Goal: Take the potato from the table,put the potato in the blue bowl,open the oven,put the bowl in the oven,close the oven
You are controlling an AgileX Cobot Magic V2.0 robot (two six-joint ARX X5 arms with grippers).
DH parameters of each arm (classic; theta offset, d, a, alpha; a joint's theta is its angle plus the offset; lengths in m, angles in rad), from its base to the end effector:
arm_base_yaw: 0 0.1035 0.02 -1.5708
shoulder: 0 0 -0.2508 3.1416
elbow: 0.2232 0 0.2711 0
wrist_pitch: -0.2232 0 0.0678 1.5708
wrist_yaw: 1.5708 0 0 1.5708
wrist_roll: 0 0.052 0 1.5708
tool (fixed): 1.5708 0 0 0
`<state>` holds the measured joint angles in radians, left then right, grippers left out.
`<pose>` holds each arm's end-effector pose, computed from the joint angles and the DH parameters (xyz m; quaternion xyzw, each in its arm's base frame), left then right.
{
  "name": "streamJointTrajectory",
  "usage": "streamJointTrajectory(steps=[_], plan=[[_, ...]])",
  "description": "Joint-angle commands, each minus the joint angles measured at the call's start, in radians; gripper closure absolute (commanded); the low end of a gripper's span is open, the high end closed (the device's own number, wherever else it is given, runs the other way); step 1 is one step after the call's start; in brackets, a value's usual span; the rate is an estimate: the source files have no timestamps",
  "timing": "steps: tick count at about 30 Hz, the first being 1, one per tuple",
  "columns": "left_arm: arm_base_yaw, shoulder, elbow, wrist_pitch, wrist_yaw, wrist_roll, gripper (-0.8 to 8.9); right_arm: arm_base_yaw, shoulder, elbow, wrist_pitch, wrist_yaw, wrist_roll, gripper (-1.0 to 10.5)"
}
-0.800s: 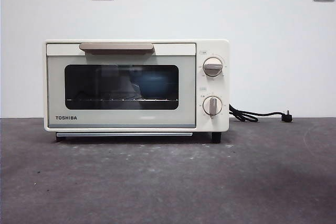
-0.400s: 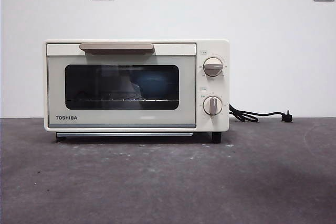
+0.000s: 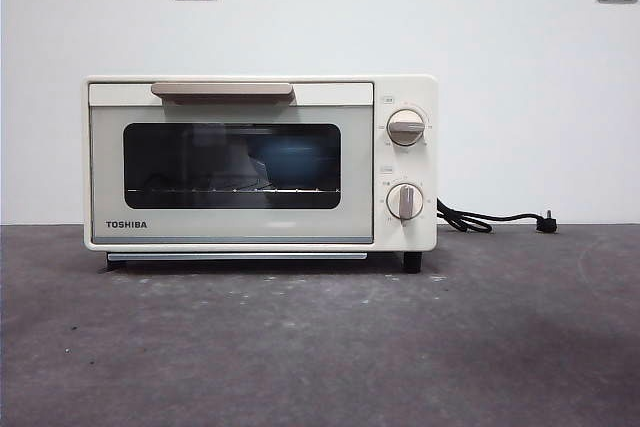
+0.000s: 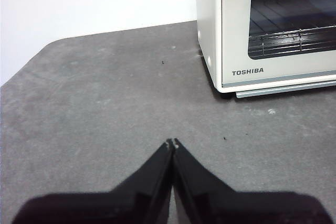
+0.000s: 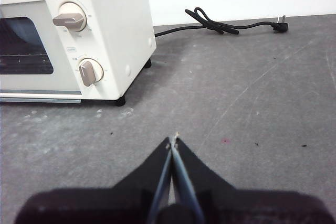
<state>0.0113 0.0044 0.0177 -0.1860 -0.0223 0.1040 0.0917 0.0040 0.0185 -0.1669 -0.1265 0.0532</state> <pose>0.1507 0.0029 0.1475 0.0523 0.0870 0.0122 0.9948 0.1494 0.0203 0.1502 0.0277 0.0790 0.1065 0.9908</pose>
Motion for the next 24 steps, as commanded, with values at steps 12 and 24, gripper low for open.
streamJointTrajectory(steps=[12, 24], plan=[[0.002, -0.002, -0.012, 0.005, 0.0, -0.006, 8.17, 0.001, -0.003, -0.011, -0.006, 0.003, 0.009, 9.4], [0.002, -0.002, -0.012, 0.005, 0.0, -0.006, 8.17, 0.001, -0.003, -0.011, -0.006, 0.003, 0.009, 9.4]])
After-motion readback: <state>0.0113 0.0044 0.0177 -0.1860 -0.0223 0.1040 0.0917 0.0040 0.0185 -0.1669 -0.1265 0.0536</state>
